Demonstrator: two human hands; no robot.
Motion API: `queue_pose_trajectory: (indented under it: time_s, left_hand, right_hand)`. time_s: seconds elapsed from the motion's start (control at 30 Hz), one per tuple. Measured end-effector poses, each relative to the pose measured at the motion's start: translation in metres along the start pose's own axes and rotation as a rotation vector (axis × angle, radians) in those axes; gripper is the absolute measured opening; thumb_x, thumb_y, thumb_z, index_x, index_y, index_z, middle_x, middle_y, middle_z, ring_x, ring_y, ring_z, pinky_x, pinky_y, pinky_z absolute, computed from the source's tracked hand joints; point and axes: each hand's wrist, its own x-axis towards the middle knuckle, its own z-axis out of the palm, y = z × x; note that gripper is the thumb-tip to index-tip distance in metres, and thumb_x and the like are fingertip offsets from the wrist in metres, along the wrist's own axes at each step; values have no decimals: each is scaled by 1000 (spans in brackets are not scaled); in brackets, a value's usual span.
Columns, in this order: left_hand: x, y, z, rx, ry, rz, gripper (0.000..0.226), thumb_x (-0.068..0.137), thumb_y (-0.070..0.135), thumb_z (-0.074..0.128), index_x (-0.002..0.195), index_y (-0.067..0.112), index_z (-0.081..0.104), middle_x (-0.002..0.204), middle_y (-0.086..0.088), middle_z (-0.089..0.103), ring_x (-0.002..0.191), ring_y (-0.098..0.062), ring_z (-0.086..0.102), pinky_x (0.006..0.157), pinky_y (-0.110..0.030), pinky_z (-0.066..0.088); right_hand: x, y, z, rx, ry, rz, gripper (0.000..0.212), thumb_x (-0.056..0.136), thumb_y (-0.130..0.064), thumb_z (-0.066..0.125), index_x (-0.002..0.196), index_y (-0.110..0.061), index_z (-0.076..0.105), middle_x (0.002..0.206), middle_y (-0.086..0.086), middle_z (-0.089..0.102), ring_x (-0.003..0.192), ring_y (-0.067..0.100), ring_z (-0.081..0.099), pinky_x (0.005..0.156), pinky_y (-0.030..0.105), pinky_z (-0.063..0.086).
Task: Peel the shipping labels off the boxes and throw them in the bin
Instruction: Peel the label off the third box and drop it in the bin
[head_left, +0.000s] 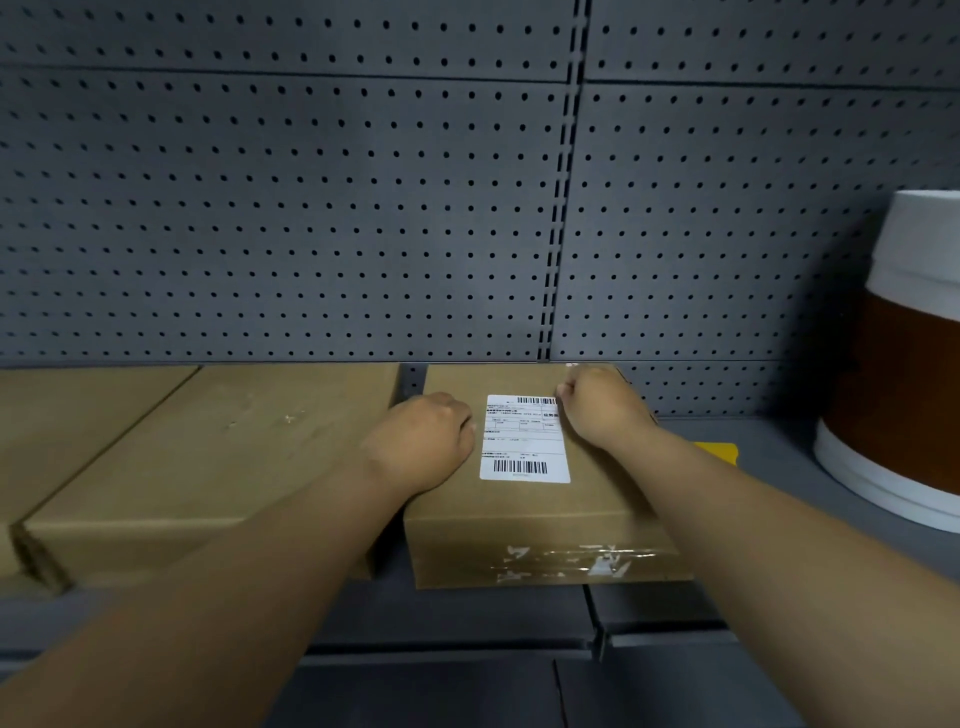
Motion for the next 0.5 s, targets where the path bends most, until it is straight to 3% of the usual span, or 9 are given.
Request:
queue_pose_trajectory:
  time_s: [0.17,0.43,0.5]
  left_hand:
    - [-3,1,2,-14,19,-14,29,96,23,36,86,5,56,94,-13,61,83,-28,57,76,-39,47]
    - [-3,4,2,21,-6,-33,30,97,22,34,95,5,58,99,-12,61,87,-27,57,79,-39,47]
    - [-2,5,1,47,-21,-28,31,97,23,33,97,5,58,102,-11,61,89,-26,58,80,-38,47]
  right_hand:
    - [-1,-4,3,-33,13,-13,25,92,-6,40,97,-7,65,105,9,63,88,28,62,70,33,49]
    - [0,-2,5,-49,23,-43,21,89,-2,43,91,-6,64,104,10,62,80,25,58,59,29,43]
    - [2,-4,5,-44,23,-92,21,88,-3,45,92,-8,64,106,9,62,86,25,58,62,28,41]
